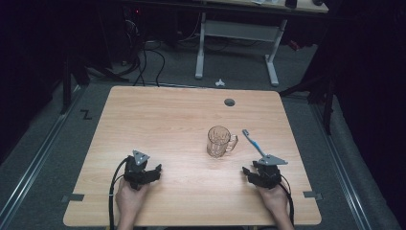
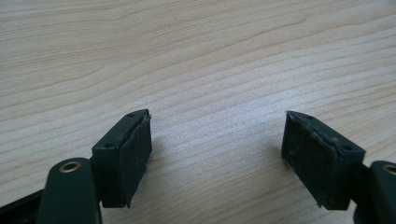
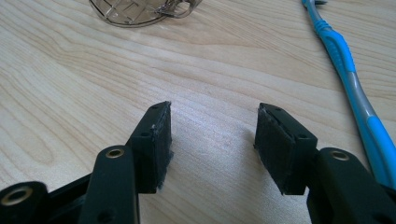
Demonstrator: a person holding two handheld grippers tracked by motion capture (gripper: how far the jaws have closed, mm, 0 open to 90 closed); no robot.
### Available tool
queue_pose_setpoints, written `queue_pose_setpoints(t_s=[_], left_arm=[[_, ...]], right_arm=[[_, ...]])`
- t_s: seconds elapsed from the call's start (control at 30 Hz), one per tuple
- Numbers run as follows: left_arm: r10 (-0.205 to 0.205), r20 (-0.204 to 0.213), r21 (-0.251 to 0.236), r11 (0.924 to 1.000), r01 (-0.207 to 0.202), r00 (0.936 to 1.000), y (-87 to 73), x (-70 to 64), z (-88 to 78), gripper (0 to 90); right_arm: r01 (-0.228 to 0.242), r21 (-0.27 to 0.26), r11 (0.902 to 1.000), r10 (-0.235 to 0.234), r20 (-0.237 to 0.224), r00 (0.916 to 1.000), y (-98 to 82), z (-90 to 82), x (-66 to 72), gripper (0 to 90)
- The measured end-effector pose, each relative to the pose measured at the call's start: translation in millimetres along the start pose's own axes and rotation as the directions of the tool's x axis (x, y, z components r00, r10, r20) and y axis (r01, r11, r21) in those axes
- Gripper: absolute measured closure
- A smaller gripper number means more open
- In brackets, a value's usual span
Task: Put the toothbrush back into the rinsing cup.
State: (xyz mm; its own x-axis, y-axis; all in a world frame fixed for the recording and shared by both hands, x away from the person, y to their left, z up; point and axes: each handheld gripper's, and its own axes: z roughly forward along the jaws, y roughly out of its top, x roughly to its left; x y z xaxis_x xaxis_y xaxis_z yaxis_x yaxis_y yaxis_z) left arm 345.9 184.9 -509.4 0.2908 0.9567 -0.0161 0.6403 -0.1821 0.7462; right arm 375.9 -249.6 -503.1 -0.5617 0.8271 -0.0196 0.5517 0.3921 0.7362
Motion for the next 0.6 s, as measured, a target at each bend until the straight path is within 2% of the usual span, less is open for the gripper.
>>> queue_pose_setpoints(t_s=[0.6], left_arm=[[0.0, 0.0, 0.0, 1.0, 0.0, 1.0, 0.0, 0.0, -0.1, 25.0]], right_arm=[[0.013, -0.002, 0.9999, -0.013, -0.01, 0.9999, 0.1, 0.2, -0.2, 45.3]])
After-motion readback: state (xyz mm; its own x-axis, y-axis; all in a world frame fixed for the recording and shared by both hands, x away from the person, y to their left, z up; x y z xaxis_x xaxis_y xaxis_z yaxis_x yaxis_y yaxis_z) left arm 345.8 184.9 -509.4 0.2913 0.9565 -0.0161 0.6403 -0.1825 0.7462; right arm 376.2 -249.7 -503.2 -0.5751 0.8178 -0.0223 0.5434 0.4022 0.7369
